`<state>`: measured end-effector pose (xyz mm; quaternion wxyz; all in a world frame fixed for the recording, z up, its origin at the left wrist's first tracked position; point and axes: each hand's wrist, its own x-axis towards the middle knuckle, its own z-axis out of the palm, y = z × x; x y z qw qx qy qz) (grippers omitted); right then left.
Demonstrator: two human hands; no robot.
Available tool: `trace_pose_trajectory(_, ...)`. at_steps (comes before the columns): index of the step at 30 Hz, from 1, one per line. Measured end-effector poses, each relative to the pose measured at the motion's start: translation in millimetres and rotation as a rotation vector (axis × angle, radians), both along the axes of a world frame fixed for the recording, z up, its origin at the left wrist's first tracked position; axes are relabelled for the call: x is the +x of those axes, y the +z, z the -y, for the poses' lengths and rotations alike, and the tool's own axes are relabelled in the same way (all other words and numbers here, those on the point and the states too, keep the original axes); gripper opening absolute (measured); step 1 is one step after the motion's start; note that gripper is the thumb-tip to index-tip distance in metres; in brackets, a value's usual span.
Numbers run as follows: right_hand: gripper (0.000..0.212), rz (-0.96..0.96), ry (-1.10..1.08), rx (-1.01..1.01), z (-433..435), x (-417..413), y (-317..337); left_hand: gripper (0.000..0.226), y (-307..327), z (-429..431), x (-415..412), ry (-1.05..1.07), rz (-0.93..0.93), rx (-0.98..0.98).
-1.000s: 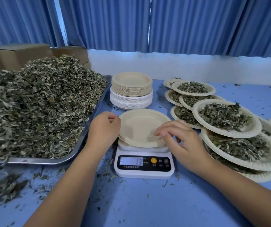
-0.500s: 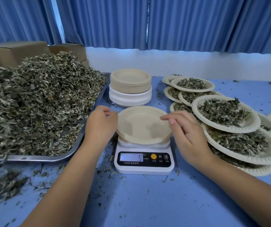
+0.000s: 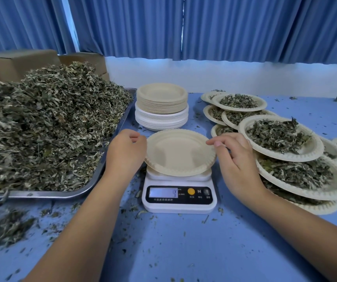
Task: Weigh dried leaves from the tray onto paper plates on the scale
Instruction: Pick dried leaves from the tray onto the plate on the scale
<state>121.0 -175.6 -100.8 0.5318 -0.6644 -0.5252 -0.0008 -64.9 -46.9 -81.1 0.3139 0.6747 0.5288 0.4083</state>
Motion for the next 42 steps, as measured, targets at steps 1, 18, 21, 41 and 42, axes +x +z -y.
trace_pose_trajectory(1, 0.022, 0.008, -0.005, 0.014, 0, 0, 0, 0.017, 0, 0, 0, 0.000, 0.003, 0.000)
trace_pose_trajectory(18, 0.051, 0.381, 0.433, 0.185, 11, 7, 8, 0.012, 0, -4, -1, 0.008, 0.022, 0.002)
trace_pose_trajectory(21, 0.051, 0.452, 0.469, 0.080, 12, 11, 4, 0.010, 1, -2, -2, 0.000, 0.036, 0.001)
trace_pose_trajectory(41, 0.050, 0.394, 0.442, 0.028, 11, 11, -11, 0.016, 5, 1, -4, -0.023, 0.052, 0.026)
trace_pose_trajectory(42, 0.052, 0.403, 0.406, 0.051, 12, 10, -10, 0.016, 6, 1, -4, -0.024, 0.063, 0.029)
